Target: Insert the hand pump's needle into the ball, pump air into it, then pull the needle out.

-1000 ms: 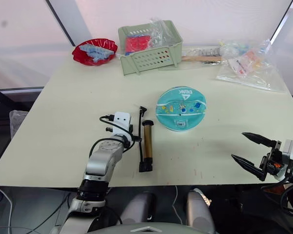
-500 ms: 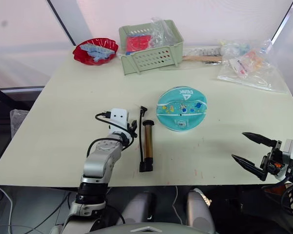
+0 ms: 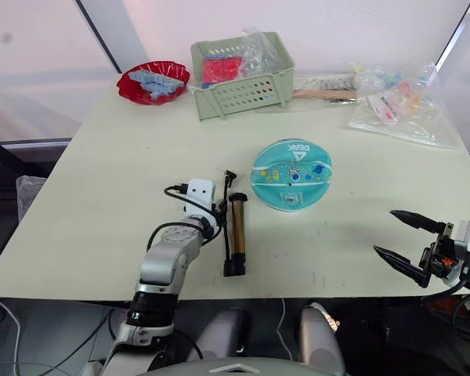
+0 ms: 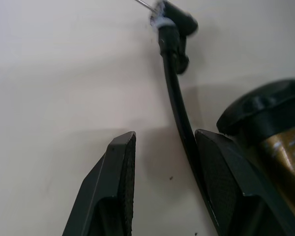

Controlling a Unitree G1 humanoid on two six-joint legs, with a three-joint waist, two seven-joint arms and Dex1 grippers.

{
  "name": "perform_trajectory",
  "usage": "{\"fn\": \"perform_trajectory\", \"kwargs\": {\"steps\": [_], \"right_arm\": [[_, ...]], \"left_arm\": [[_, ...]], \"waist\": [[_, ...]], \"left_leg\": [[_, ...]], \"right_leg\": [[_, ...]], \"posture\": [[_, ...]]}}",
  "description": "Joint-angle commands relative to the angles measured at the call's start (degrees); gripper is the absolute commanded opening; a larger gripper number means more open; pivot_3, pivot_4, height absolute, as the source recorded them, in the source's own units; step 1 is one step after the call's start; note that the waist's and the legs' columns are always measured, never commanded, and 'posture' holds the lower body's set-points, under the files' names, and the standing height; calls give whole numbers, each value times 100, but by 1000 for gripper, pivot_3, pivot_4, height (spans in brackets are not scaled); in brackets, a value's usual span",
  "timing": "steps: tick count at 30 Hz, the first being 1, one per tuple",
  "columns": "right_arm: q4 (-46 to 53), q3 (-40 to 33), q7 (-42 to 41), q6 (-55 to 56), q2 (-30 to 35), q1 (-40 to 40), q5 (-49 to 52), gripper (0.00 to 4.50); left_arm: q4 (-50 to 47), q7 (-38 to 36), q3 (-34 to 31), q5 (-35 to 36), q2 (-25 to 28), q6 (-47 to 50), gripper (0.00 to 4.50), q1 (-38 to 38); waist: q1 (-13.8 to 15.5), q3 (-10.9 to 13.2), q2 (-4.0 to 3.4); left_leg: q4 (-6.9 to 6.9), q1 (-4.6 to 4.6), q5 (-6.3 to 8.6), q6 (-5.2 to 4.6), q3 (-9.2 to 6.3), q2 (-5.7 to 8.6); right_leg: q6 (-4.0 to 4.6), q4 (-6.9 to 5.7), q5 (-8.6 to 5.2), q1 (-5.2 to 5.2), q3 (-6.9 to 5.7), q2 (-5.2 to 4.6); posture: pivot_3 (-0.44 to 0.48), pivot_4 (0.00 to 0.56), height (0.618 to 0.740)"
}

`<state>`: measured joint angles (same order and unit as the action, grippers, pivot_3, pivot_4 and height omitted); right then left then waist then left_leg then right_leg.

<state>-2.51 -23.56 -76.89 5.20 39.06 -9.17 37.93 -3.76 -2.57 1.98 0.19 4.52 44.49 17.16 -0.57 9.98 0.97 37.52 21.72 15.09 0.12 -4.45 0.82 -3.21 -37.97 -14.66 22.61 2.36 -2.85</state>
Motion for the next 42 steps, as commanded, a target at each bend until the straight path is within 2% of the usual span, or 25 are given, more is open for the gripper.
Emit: {"fn": "perform_trajectory", "kwargs": {"steps": [1,9,12,14,15,25,34,42], "right_arm": [[32,-177,30,75,49,80,20,4500],[70,-181,71,67,31,91,24,4500],[65,-180,66,81,36,91,21,4500],[59,-172,54,92,39,90,17,4500],[61,-168,52,95,37,89,16,4500],[175,-104,78,110,-48,59,28,4500],[178,-33,53,53,-139,146,67,4500],[458,31,-70,-93,-124,151,226,4500]], "left_arm": [[153,8,-14,-38,42,5,2029,92],[619,82,-132,24,-90,-85,2029,342],[753,135,-210,40,-159,-138,1295,409],[807,147,-235,29,-178,-155,278,436],[822,151,-243,27,-181,-157,52,441],[619,46,-345,65,-22,-320,52,259],[30,-1203,-241,371,840,-1514,52,-91],[-62,-2535,-538,1059,1392,-2850,52,-385]], "waist": [[-6,0,0],[4,-2,-3],[5,-3,-4],[3,-3,-5],[2,-3,-5],[-20,-8,-14],[-7,-7,-13],[-4,-7,-14]], "left_leg": [[0,0,0,0,0,0],[7,-2,-1,0,1,0],[16,-2,-1,0,1,0],[22,-1,-1,0,2,0],[23,-1,-1,-1,1,0],[27,-4,-1,-1,1,0],[26,3,0,-1,-2,-3],[26,6,0,-1,-13,-4]], "right_leg": [[0,0,0,0,0,0],[-5,-3,3,-4,-2,1],[-8,-3,5,-8,-2,1],[-10,-3,6,-10,-2,1],[-11,-3,7,-11,-2,1],[-11,-4,8,-14,-1,2],[-9,-2,9,-5,4,2],[-8,0,9,-3,3,-2]], "posture": [[0,150,737],[0,150,737],[0,150,737],[0,150,737],[0,150,737],[0,150,737],[0,150,737],[0,150,737]]}}
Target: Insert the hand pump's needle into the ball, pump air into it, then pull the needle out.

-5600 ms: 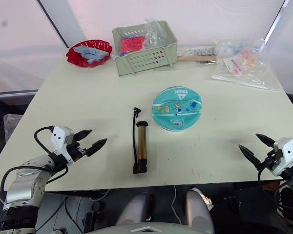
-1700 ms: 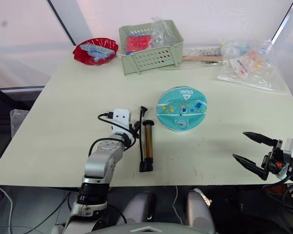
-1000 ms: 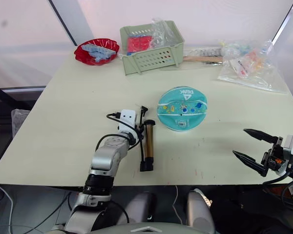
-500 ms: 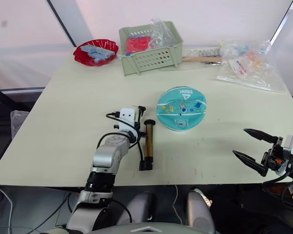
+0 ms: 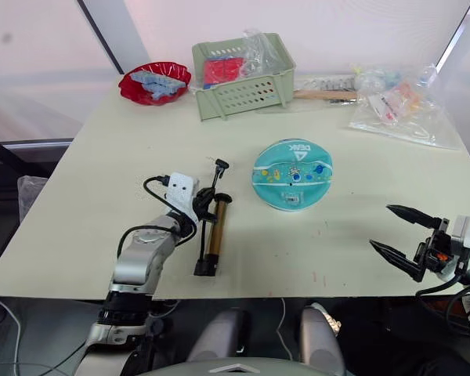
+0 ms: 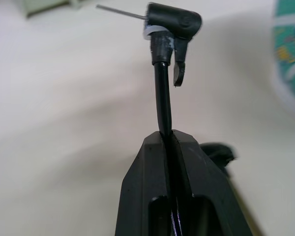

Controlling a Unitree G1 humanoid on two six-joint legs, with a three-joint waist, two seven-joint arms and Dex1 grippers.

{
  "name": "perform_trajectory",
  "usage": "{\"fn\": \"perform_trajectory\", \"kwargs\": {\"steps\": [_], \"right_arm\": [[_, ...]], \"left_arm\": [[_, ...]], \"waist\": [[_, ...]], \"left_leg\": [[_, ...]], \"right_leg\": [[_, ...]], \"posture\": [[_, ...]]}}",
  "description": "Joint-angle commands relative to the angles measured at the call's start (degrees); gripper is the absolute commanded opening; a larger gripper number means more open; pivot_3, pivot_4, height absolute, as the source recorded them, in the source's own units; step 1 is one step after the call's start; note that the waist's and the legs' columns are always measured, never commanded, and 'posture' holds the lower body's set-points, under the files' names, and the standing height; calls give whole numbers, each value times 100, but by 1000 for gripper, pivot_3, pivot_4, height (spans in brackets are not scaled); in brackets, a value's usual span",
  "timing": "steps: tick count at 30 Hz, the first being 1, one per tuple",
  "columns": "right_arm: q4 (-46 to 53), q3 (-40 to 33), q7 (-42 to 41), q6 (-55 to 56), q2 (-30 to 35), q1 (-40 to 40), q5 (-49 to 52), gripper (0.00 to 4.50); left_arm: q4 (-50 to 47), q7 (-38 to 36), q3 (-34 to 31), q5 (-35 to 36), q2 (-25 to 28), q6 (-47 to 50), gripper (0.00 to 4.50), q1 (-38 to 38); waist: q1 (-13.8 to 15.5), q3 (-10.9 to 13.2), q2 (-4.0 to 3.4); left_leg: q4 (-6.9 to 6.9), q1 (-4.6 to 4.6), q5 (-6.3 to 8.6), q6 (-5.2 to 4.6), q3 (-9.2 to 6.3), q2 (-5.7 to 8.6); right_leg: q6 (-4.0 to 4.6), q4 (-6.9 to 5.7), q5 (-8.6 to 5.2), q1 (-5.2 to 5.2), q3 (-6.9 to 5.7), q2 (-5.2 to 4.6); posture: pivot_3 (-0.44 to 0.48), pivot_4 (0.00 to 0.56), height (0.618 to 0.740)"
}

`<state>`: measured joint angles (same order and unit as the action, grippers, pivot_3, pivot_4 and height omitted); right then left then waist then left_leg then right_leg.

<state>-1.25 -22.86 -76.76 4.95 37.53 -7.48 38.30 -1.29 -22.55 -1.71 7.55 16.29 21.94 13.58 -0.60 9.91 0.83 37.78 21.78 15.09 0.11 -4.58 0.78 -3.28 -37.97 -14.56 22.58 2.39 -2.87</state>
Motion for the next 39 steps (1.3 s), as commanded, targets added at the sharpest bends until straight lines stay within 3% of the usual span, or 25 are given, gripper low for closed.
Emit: {"fn": "perform_trajectory", "kwargs": {"steps": [1,14,18,28,39], "right_arm": [[401,-37,-93,-110,30,-33,224,4500],[791,68,164,-324,-63,-86,156,4500],[1039,79,467,-347,-172,-140,124,4500],[2340,446,2066,-1393,-431,-209,180,4500],[4034,897,4775,-3875,-532,-187,1321,4500]], "left_arm": [[-352,-716,-189,421,278,-732,52,-52],[-946,-2978,164,1551,861,-1366,52,-333],[-961,-3421,443,1565,994,-1358,52,-208],[-450,-3636,1258,1156,593,-1527,52,436],[166,-3327,1771,559,-40,-1874,52,813]], "waist": [[-1,0,-1],[-9,3,-3],[-7,3,-3],[-21,4,-4],[-7,3,-4]], "left_leg": [[0,0,0,0,-1,-1],[0,0,0,-1,2,-3],[0,-1,0,-2,3,-3],[0,0,0,-2,3,0],[1,7,0,-2,-8,1]], "right_leg": [[0,0,0,1,0,0],[1,0,0,0,-1,1],[0,-1,0,0,-1,1],[0,0,0,0,1,5],[0,0,-1,2,-5,6]], "posture": [[0,150,737],[0,150,737],[0,150,737],[0,150,737],[0,150,737]]}}
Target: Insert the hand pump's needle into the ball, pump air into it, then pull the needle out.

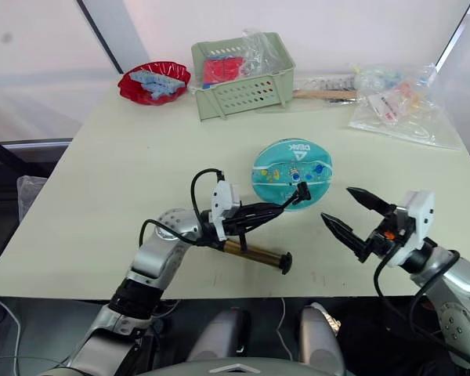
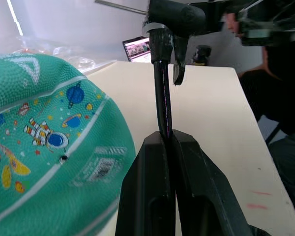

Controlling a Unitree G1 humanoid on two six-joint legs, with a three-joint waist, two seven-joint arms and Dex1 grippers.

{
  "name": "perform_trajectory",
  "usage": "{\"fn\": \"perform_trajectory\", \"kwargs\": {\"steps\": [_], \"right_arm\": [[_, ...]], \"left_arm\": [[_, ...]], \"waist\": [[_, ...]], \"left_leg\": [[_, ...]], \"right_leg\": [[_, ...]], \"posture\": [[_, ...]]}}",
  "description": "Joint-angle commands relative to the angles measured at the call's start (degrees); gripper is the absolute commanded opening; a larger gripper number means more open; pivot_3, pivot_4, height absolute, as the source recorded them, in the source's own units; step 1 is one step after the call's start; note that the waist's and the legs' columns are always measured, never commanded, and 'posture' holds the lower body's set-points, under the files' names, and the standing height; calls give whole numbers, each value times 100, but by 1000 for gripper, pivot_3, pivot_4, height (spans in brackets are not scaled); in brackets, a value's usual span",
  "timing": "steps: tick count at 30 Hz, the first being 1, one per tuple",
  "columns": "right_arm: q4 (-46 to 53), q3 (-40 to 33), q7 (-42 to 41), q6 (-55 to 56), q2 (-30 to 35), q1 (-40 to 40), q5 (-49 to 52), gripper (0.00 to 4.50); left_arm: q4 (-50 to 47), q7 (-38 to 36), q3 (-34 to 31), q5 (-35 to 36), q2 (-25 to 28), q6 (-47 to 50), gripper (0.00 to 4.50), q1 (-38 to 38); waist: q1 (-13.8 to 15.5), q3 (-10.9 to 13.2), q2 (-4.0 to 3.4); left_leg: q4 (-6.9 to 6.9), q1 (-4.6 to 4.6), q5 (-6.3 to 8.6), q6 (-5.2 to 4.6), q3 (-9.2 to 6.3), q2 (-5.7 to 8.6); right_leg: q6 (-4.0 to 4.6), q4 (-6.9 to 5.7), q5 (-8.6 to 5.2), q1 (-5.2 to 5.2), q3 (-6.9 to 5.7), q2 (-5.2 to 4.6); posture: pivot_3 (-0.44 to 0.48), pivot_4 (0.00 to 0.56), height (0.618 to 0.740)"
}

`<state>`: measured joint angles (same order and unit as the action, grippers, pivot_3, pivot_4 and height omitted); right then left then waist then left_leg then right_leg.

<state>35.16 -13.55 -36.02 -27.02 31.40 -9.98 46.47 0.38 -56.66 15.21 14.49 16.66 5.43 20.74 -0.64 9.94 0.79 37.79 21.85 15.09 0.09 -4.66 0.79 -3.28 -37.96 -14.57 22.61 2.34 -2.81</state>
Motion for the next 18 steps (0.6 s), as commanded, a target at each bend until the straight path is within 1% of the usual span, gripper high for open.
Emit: {"fn": "perform_trajectory", "kwargs": {"steps": [1,4,8,13,18], "right_arm": [[449,-29,888,-880,108,96,645,4500],[631,-2,1741,-1129,-273,223,1237,4500],[728,109,2614,-1276,-706,382,1568,4500],[742,165,3198,-1308,-924,510,1854,4500],[774,280,3399,-1333,-905,494,1961,4500]], "left_arm": [[34,110,94,-173,-100,-262,52,113],[116,180,172,-245,-218,-285,52,153],[169,201,239,-352,-293,-342,52,187],[149,284,272,-380,-351,-323,52,183],[111,369,272,-372,-401,-254,52,173]], "waist": [[-4,0,0],[-7,0,0],[-8,0,0],[-11,0,0],[-13,0,0]], "left_leg": [[0,0,0,0,0,0],[0,1,0,0,-1,0],[0,4,0,-1,-7,-1],[0,4,0,-1,-3,1],[0,6,0,-1,-5,0]], "right_leg": [[0,1,0,0,0,0],[1,1,0,1,-1,1],[0,0,0,2,-7,3],[0,2,-1,2,-3,1],[0,2,-1,3,-5,2]], "posture": [[0,150,737],[0,150,737],[0,150,737],[0,150,737],[0,150,737]]}}
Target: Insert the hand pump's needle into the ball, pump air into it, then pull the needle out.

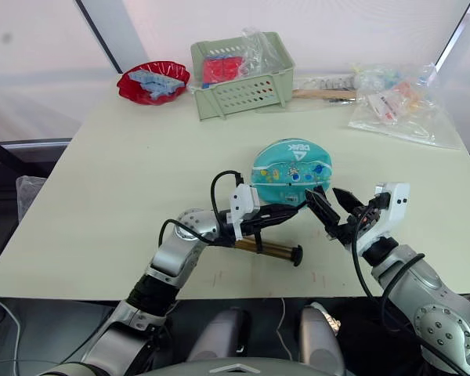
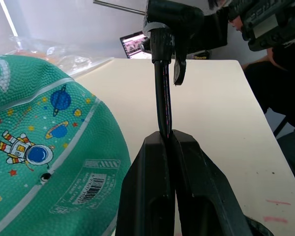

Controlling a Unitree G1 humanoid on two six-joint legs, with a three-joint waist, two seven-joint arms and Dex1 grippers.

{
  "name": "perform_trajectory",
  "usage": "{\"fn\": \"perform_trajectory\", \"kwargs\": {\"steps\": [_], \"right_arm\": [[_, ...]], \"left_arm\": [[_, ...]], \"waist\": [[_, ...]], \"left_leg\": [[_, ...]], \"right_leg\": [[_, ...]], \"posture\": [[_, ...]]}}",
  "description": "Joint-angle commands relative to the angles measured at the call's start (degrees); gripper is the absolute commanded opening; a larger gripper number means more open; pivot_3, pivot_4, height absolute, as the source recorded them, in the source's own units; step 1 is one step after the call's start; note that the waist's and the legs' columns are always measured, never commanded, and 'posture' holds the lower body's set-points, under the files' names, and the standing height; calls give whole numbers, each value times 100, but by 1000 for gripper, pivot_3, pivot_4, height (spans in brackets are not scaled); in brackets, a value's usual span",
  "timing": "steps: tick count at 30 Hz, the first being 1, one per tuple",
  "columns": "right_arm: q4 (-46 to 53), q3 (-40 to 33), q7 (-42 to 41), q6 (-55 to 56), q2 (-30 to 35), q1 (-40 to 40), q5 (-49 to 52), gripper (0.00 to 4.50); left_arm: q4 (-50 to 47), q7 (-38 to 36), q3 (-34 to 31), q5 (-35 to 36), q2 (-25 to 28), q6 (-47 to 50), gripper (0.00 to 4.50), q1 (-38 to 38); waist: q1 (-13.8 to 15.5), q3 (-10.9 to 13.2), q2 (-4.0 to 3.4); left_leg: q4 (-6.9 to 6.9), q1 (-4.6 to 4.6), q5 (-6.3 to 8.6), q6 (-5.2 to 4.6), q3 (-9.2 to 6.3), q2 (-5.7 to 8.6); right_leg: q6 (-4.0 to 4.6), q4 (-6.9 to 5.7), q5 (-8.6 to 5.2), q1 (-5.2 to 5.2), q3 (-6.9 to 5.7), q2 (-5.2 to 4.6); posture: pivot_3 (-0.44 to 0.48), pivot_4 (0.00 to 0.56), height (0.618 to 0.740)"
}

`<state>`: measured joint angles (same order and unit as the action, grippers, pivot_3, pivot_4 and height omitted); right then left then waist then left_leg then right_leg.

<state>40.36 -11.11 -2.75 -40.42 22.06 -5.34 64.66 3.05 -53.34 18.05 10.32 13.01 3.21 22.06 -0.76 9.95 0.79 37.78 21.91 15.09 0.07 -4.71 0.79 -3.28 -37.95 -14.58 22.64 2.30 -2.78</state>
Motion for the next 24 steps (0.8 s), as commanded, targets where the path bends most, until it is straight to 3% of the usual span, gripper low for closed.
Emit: {"fn": "perform_trajectory", "kwargs": {"steps": [1,8,12,13,14,19,24], "right_arm": [[254,55,77,0,45,11,148,4500],[145,127,29,51,82,47,122,4500],[105,151,-26,119,48,80,33,3523],[97,157,-55,138,51,88,-6,2852],[73,151,-56,178,26,101,-31,2659],[-32,170,-144,308,-72,132,-208,393],[-231,205,-432,488,-165,47,-493,325]], "left_arm": [[-163,44,-13,48,-39,-26,52,38],[-169,44,-33,65,-35,-5,52,56],[-211,66,-24,63,-42,12,0,33],[-219,72,-22,62,-43,15,0,26],[-231,78,-17,63,-42,19,0,14],[-245,83,-7,80,-36,27,0,2],[-284,41,9,105,-9,38,0,-22]], "waist": [[-3,0,0],[-3,0,0],[-3,0,0],[-3,0,0],[-3,0,0],[-4,0,0],[-4,0,0]], "left_leg": [[0,0,0,0,1,0],[0,0,0,0,1,0],[0,0,0,0,0,0],[0,0,0,-1,0,0],[0,0,0,-1,0,0],[0,-1,0,-1,1,0],[0,0,0,-1,2,0]], "right_leg": [[0,0,0,0,0,0],[0,0,0,0,0,1],[0,0,0,0,-1,1],[0,0,0,0,0,1],[0,0,0,0,0,1],[0,0,0,0,-1,1],[0,1,0,0,-1,1]], "posture": [[0,150,737],[0,150,737],[0,150,737],[0,150,737],[0,150,737],[0,150,737],[0,150,737]]}}
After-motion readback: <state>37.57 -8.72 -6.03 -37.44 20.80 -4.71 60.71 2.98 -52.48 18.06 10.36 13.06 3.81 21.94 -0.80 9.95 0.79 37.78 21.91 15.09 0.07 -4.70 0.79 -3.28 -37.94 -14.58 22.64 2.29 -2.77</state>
